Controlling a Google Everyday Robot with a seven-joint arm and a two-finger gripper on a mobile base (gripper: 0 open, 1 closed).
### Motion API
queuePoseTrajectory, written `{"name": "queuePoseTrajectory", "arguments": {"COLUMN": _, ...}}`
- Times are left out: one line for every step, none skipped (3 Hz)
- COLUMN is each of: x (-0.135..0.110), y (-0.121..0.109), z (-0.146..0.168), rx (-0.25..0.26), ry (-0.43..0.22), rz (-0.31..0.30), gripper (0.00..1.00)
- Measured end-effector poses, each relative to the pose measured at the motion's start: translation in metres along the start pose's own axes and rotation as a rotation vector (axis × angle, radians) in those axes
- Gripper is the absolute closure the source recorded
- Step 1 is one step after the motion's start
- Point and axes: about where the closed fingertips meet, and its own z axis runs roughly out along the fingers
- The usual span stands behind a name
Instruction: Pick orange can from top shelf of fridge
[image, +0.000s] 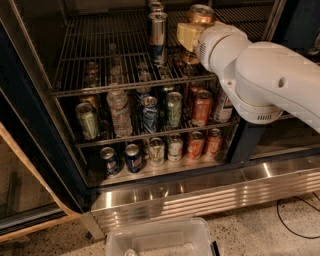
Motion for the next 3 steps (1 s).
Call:
{"name": "queuePoseTrajectory", "arguments": {"x": 0.002, "y": 0.008, "z": -0.019, "rx": -0.002, "ry": 0.006, "rz": 0.033, "gripper": 1.00}}
{"name": "queuePoseTrajectory", "arguments": {"x": 0.003, "y": 0.009, "z": -0.041, "rx": 0.027, "ry": -0.006, "rz": 0.077, "gripper": 1.00}}
{"name": "queuePoseTrajectory", "arguments": {"x": 0.000, "y": 0.010, "z": -0.045, "rx": 0.031, "ry": -0.011, "rz": 0.086, "gripper": 1.00}}
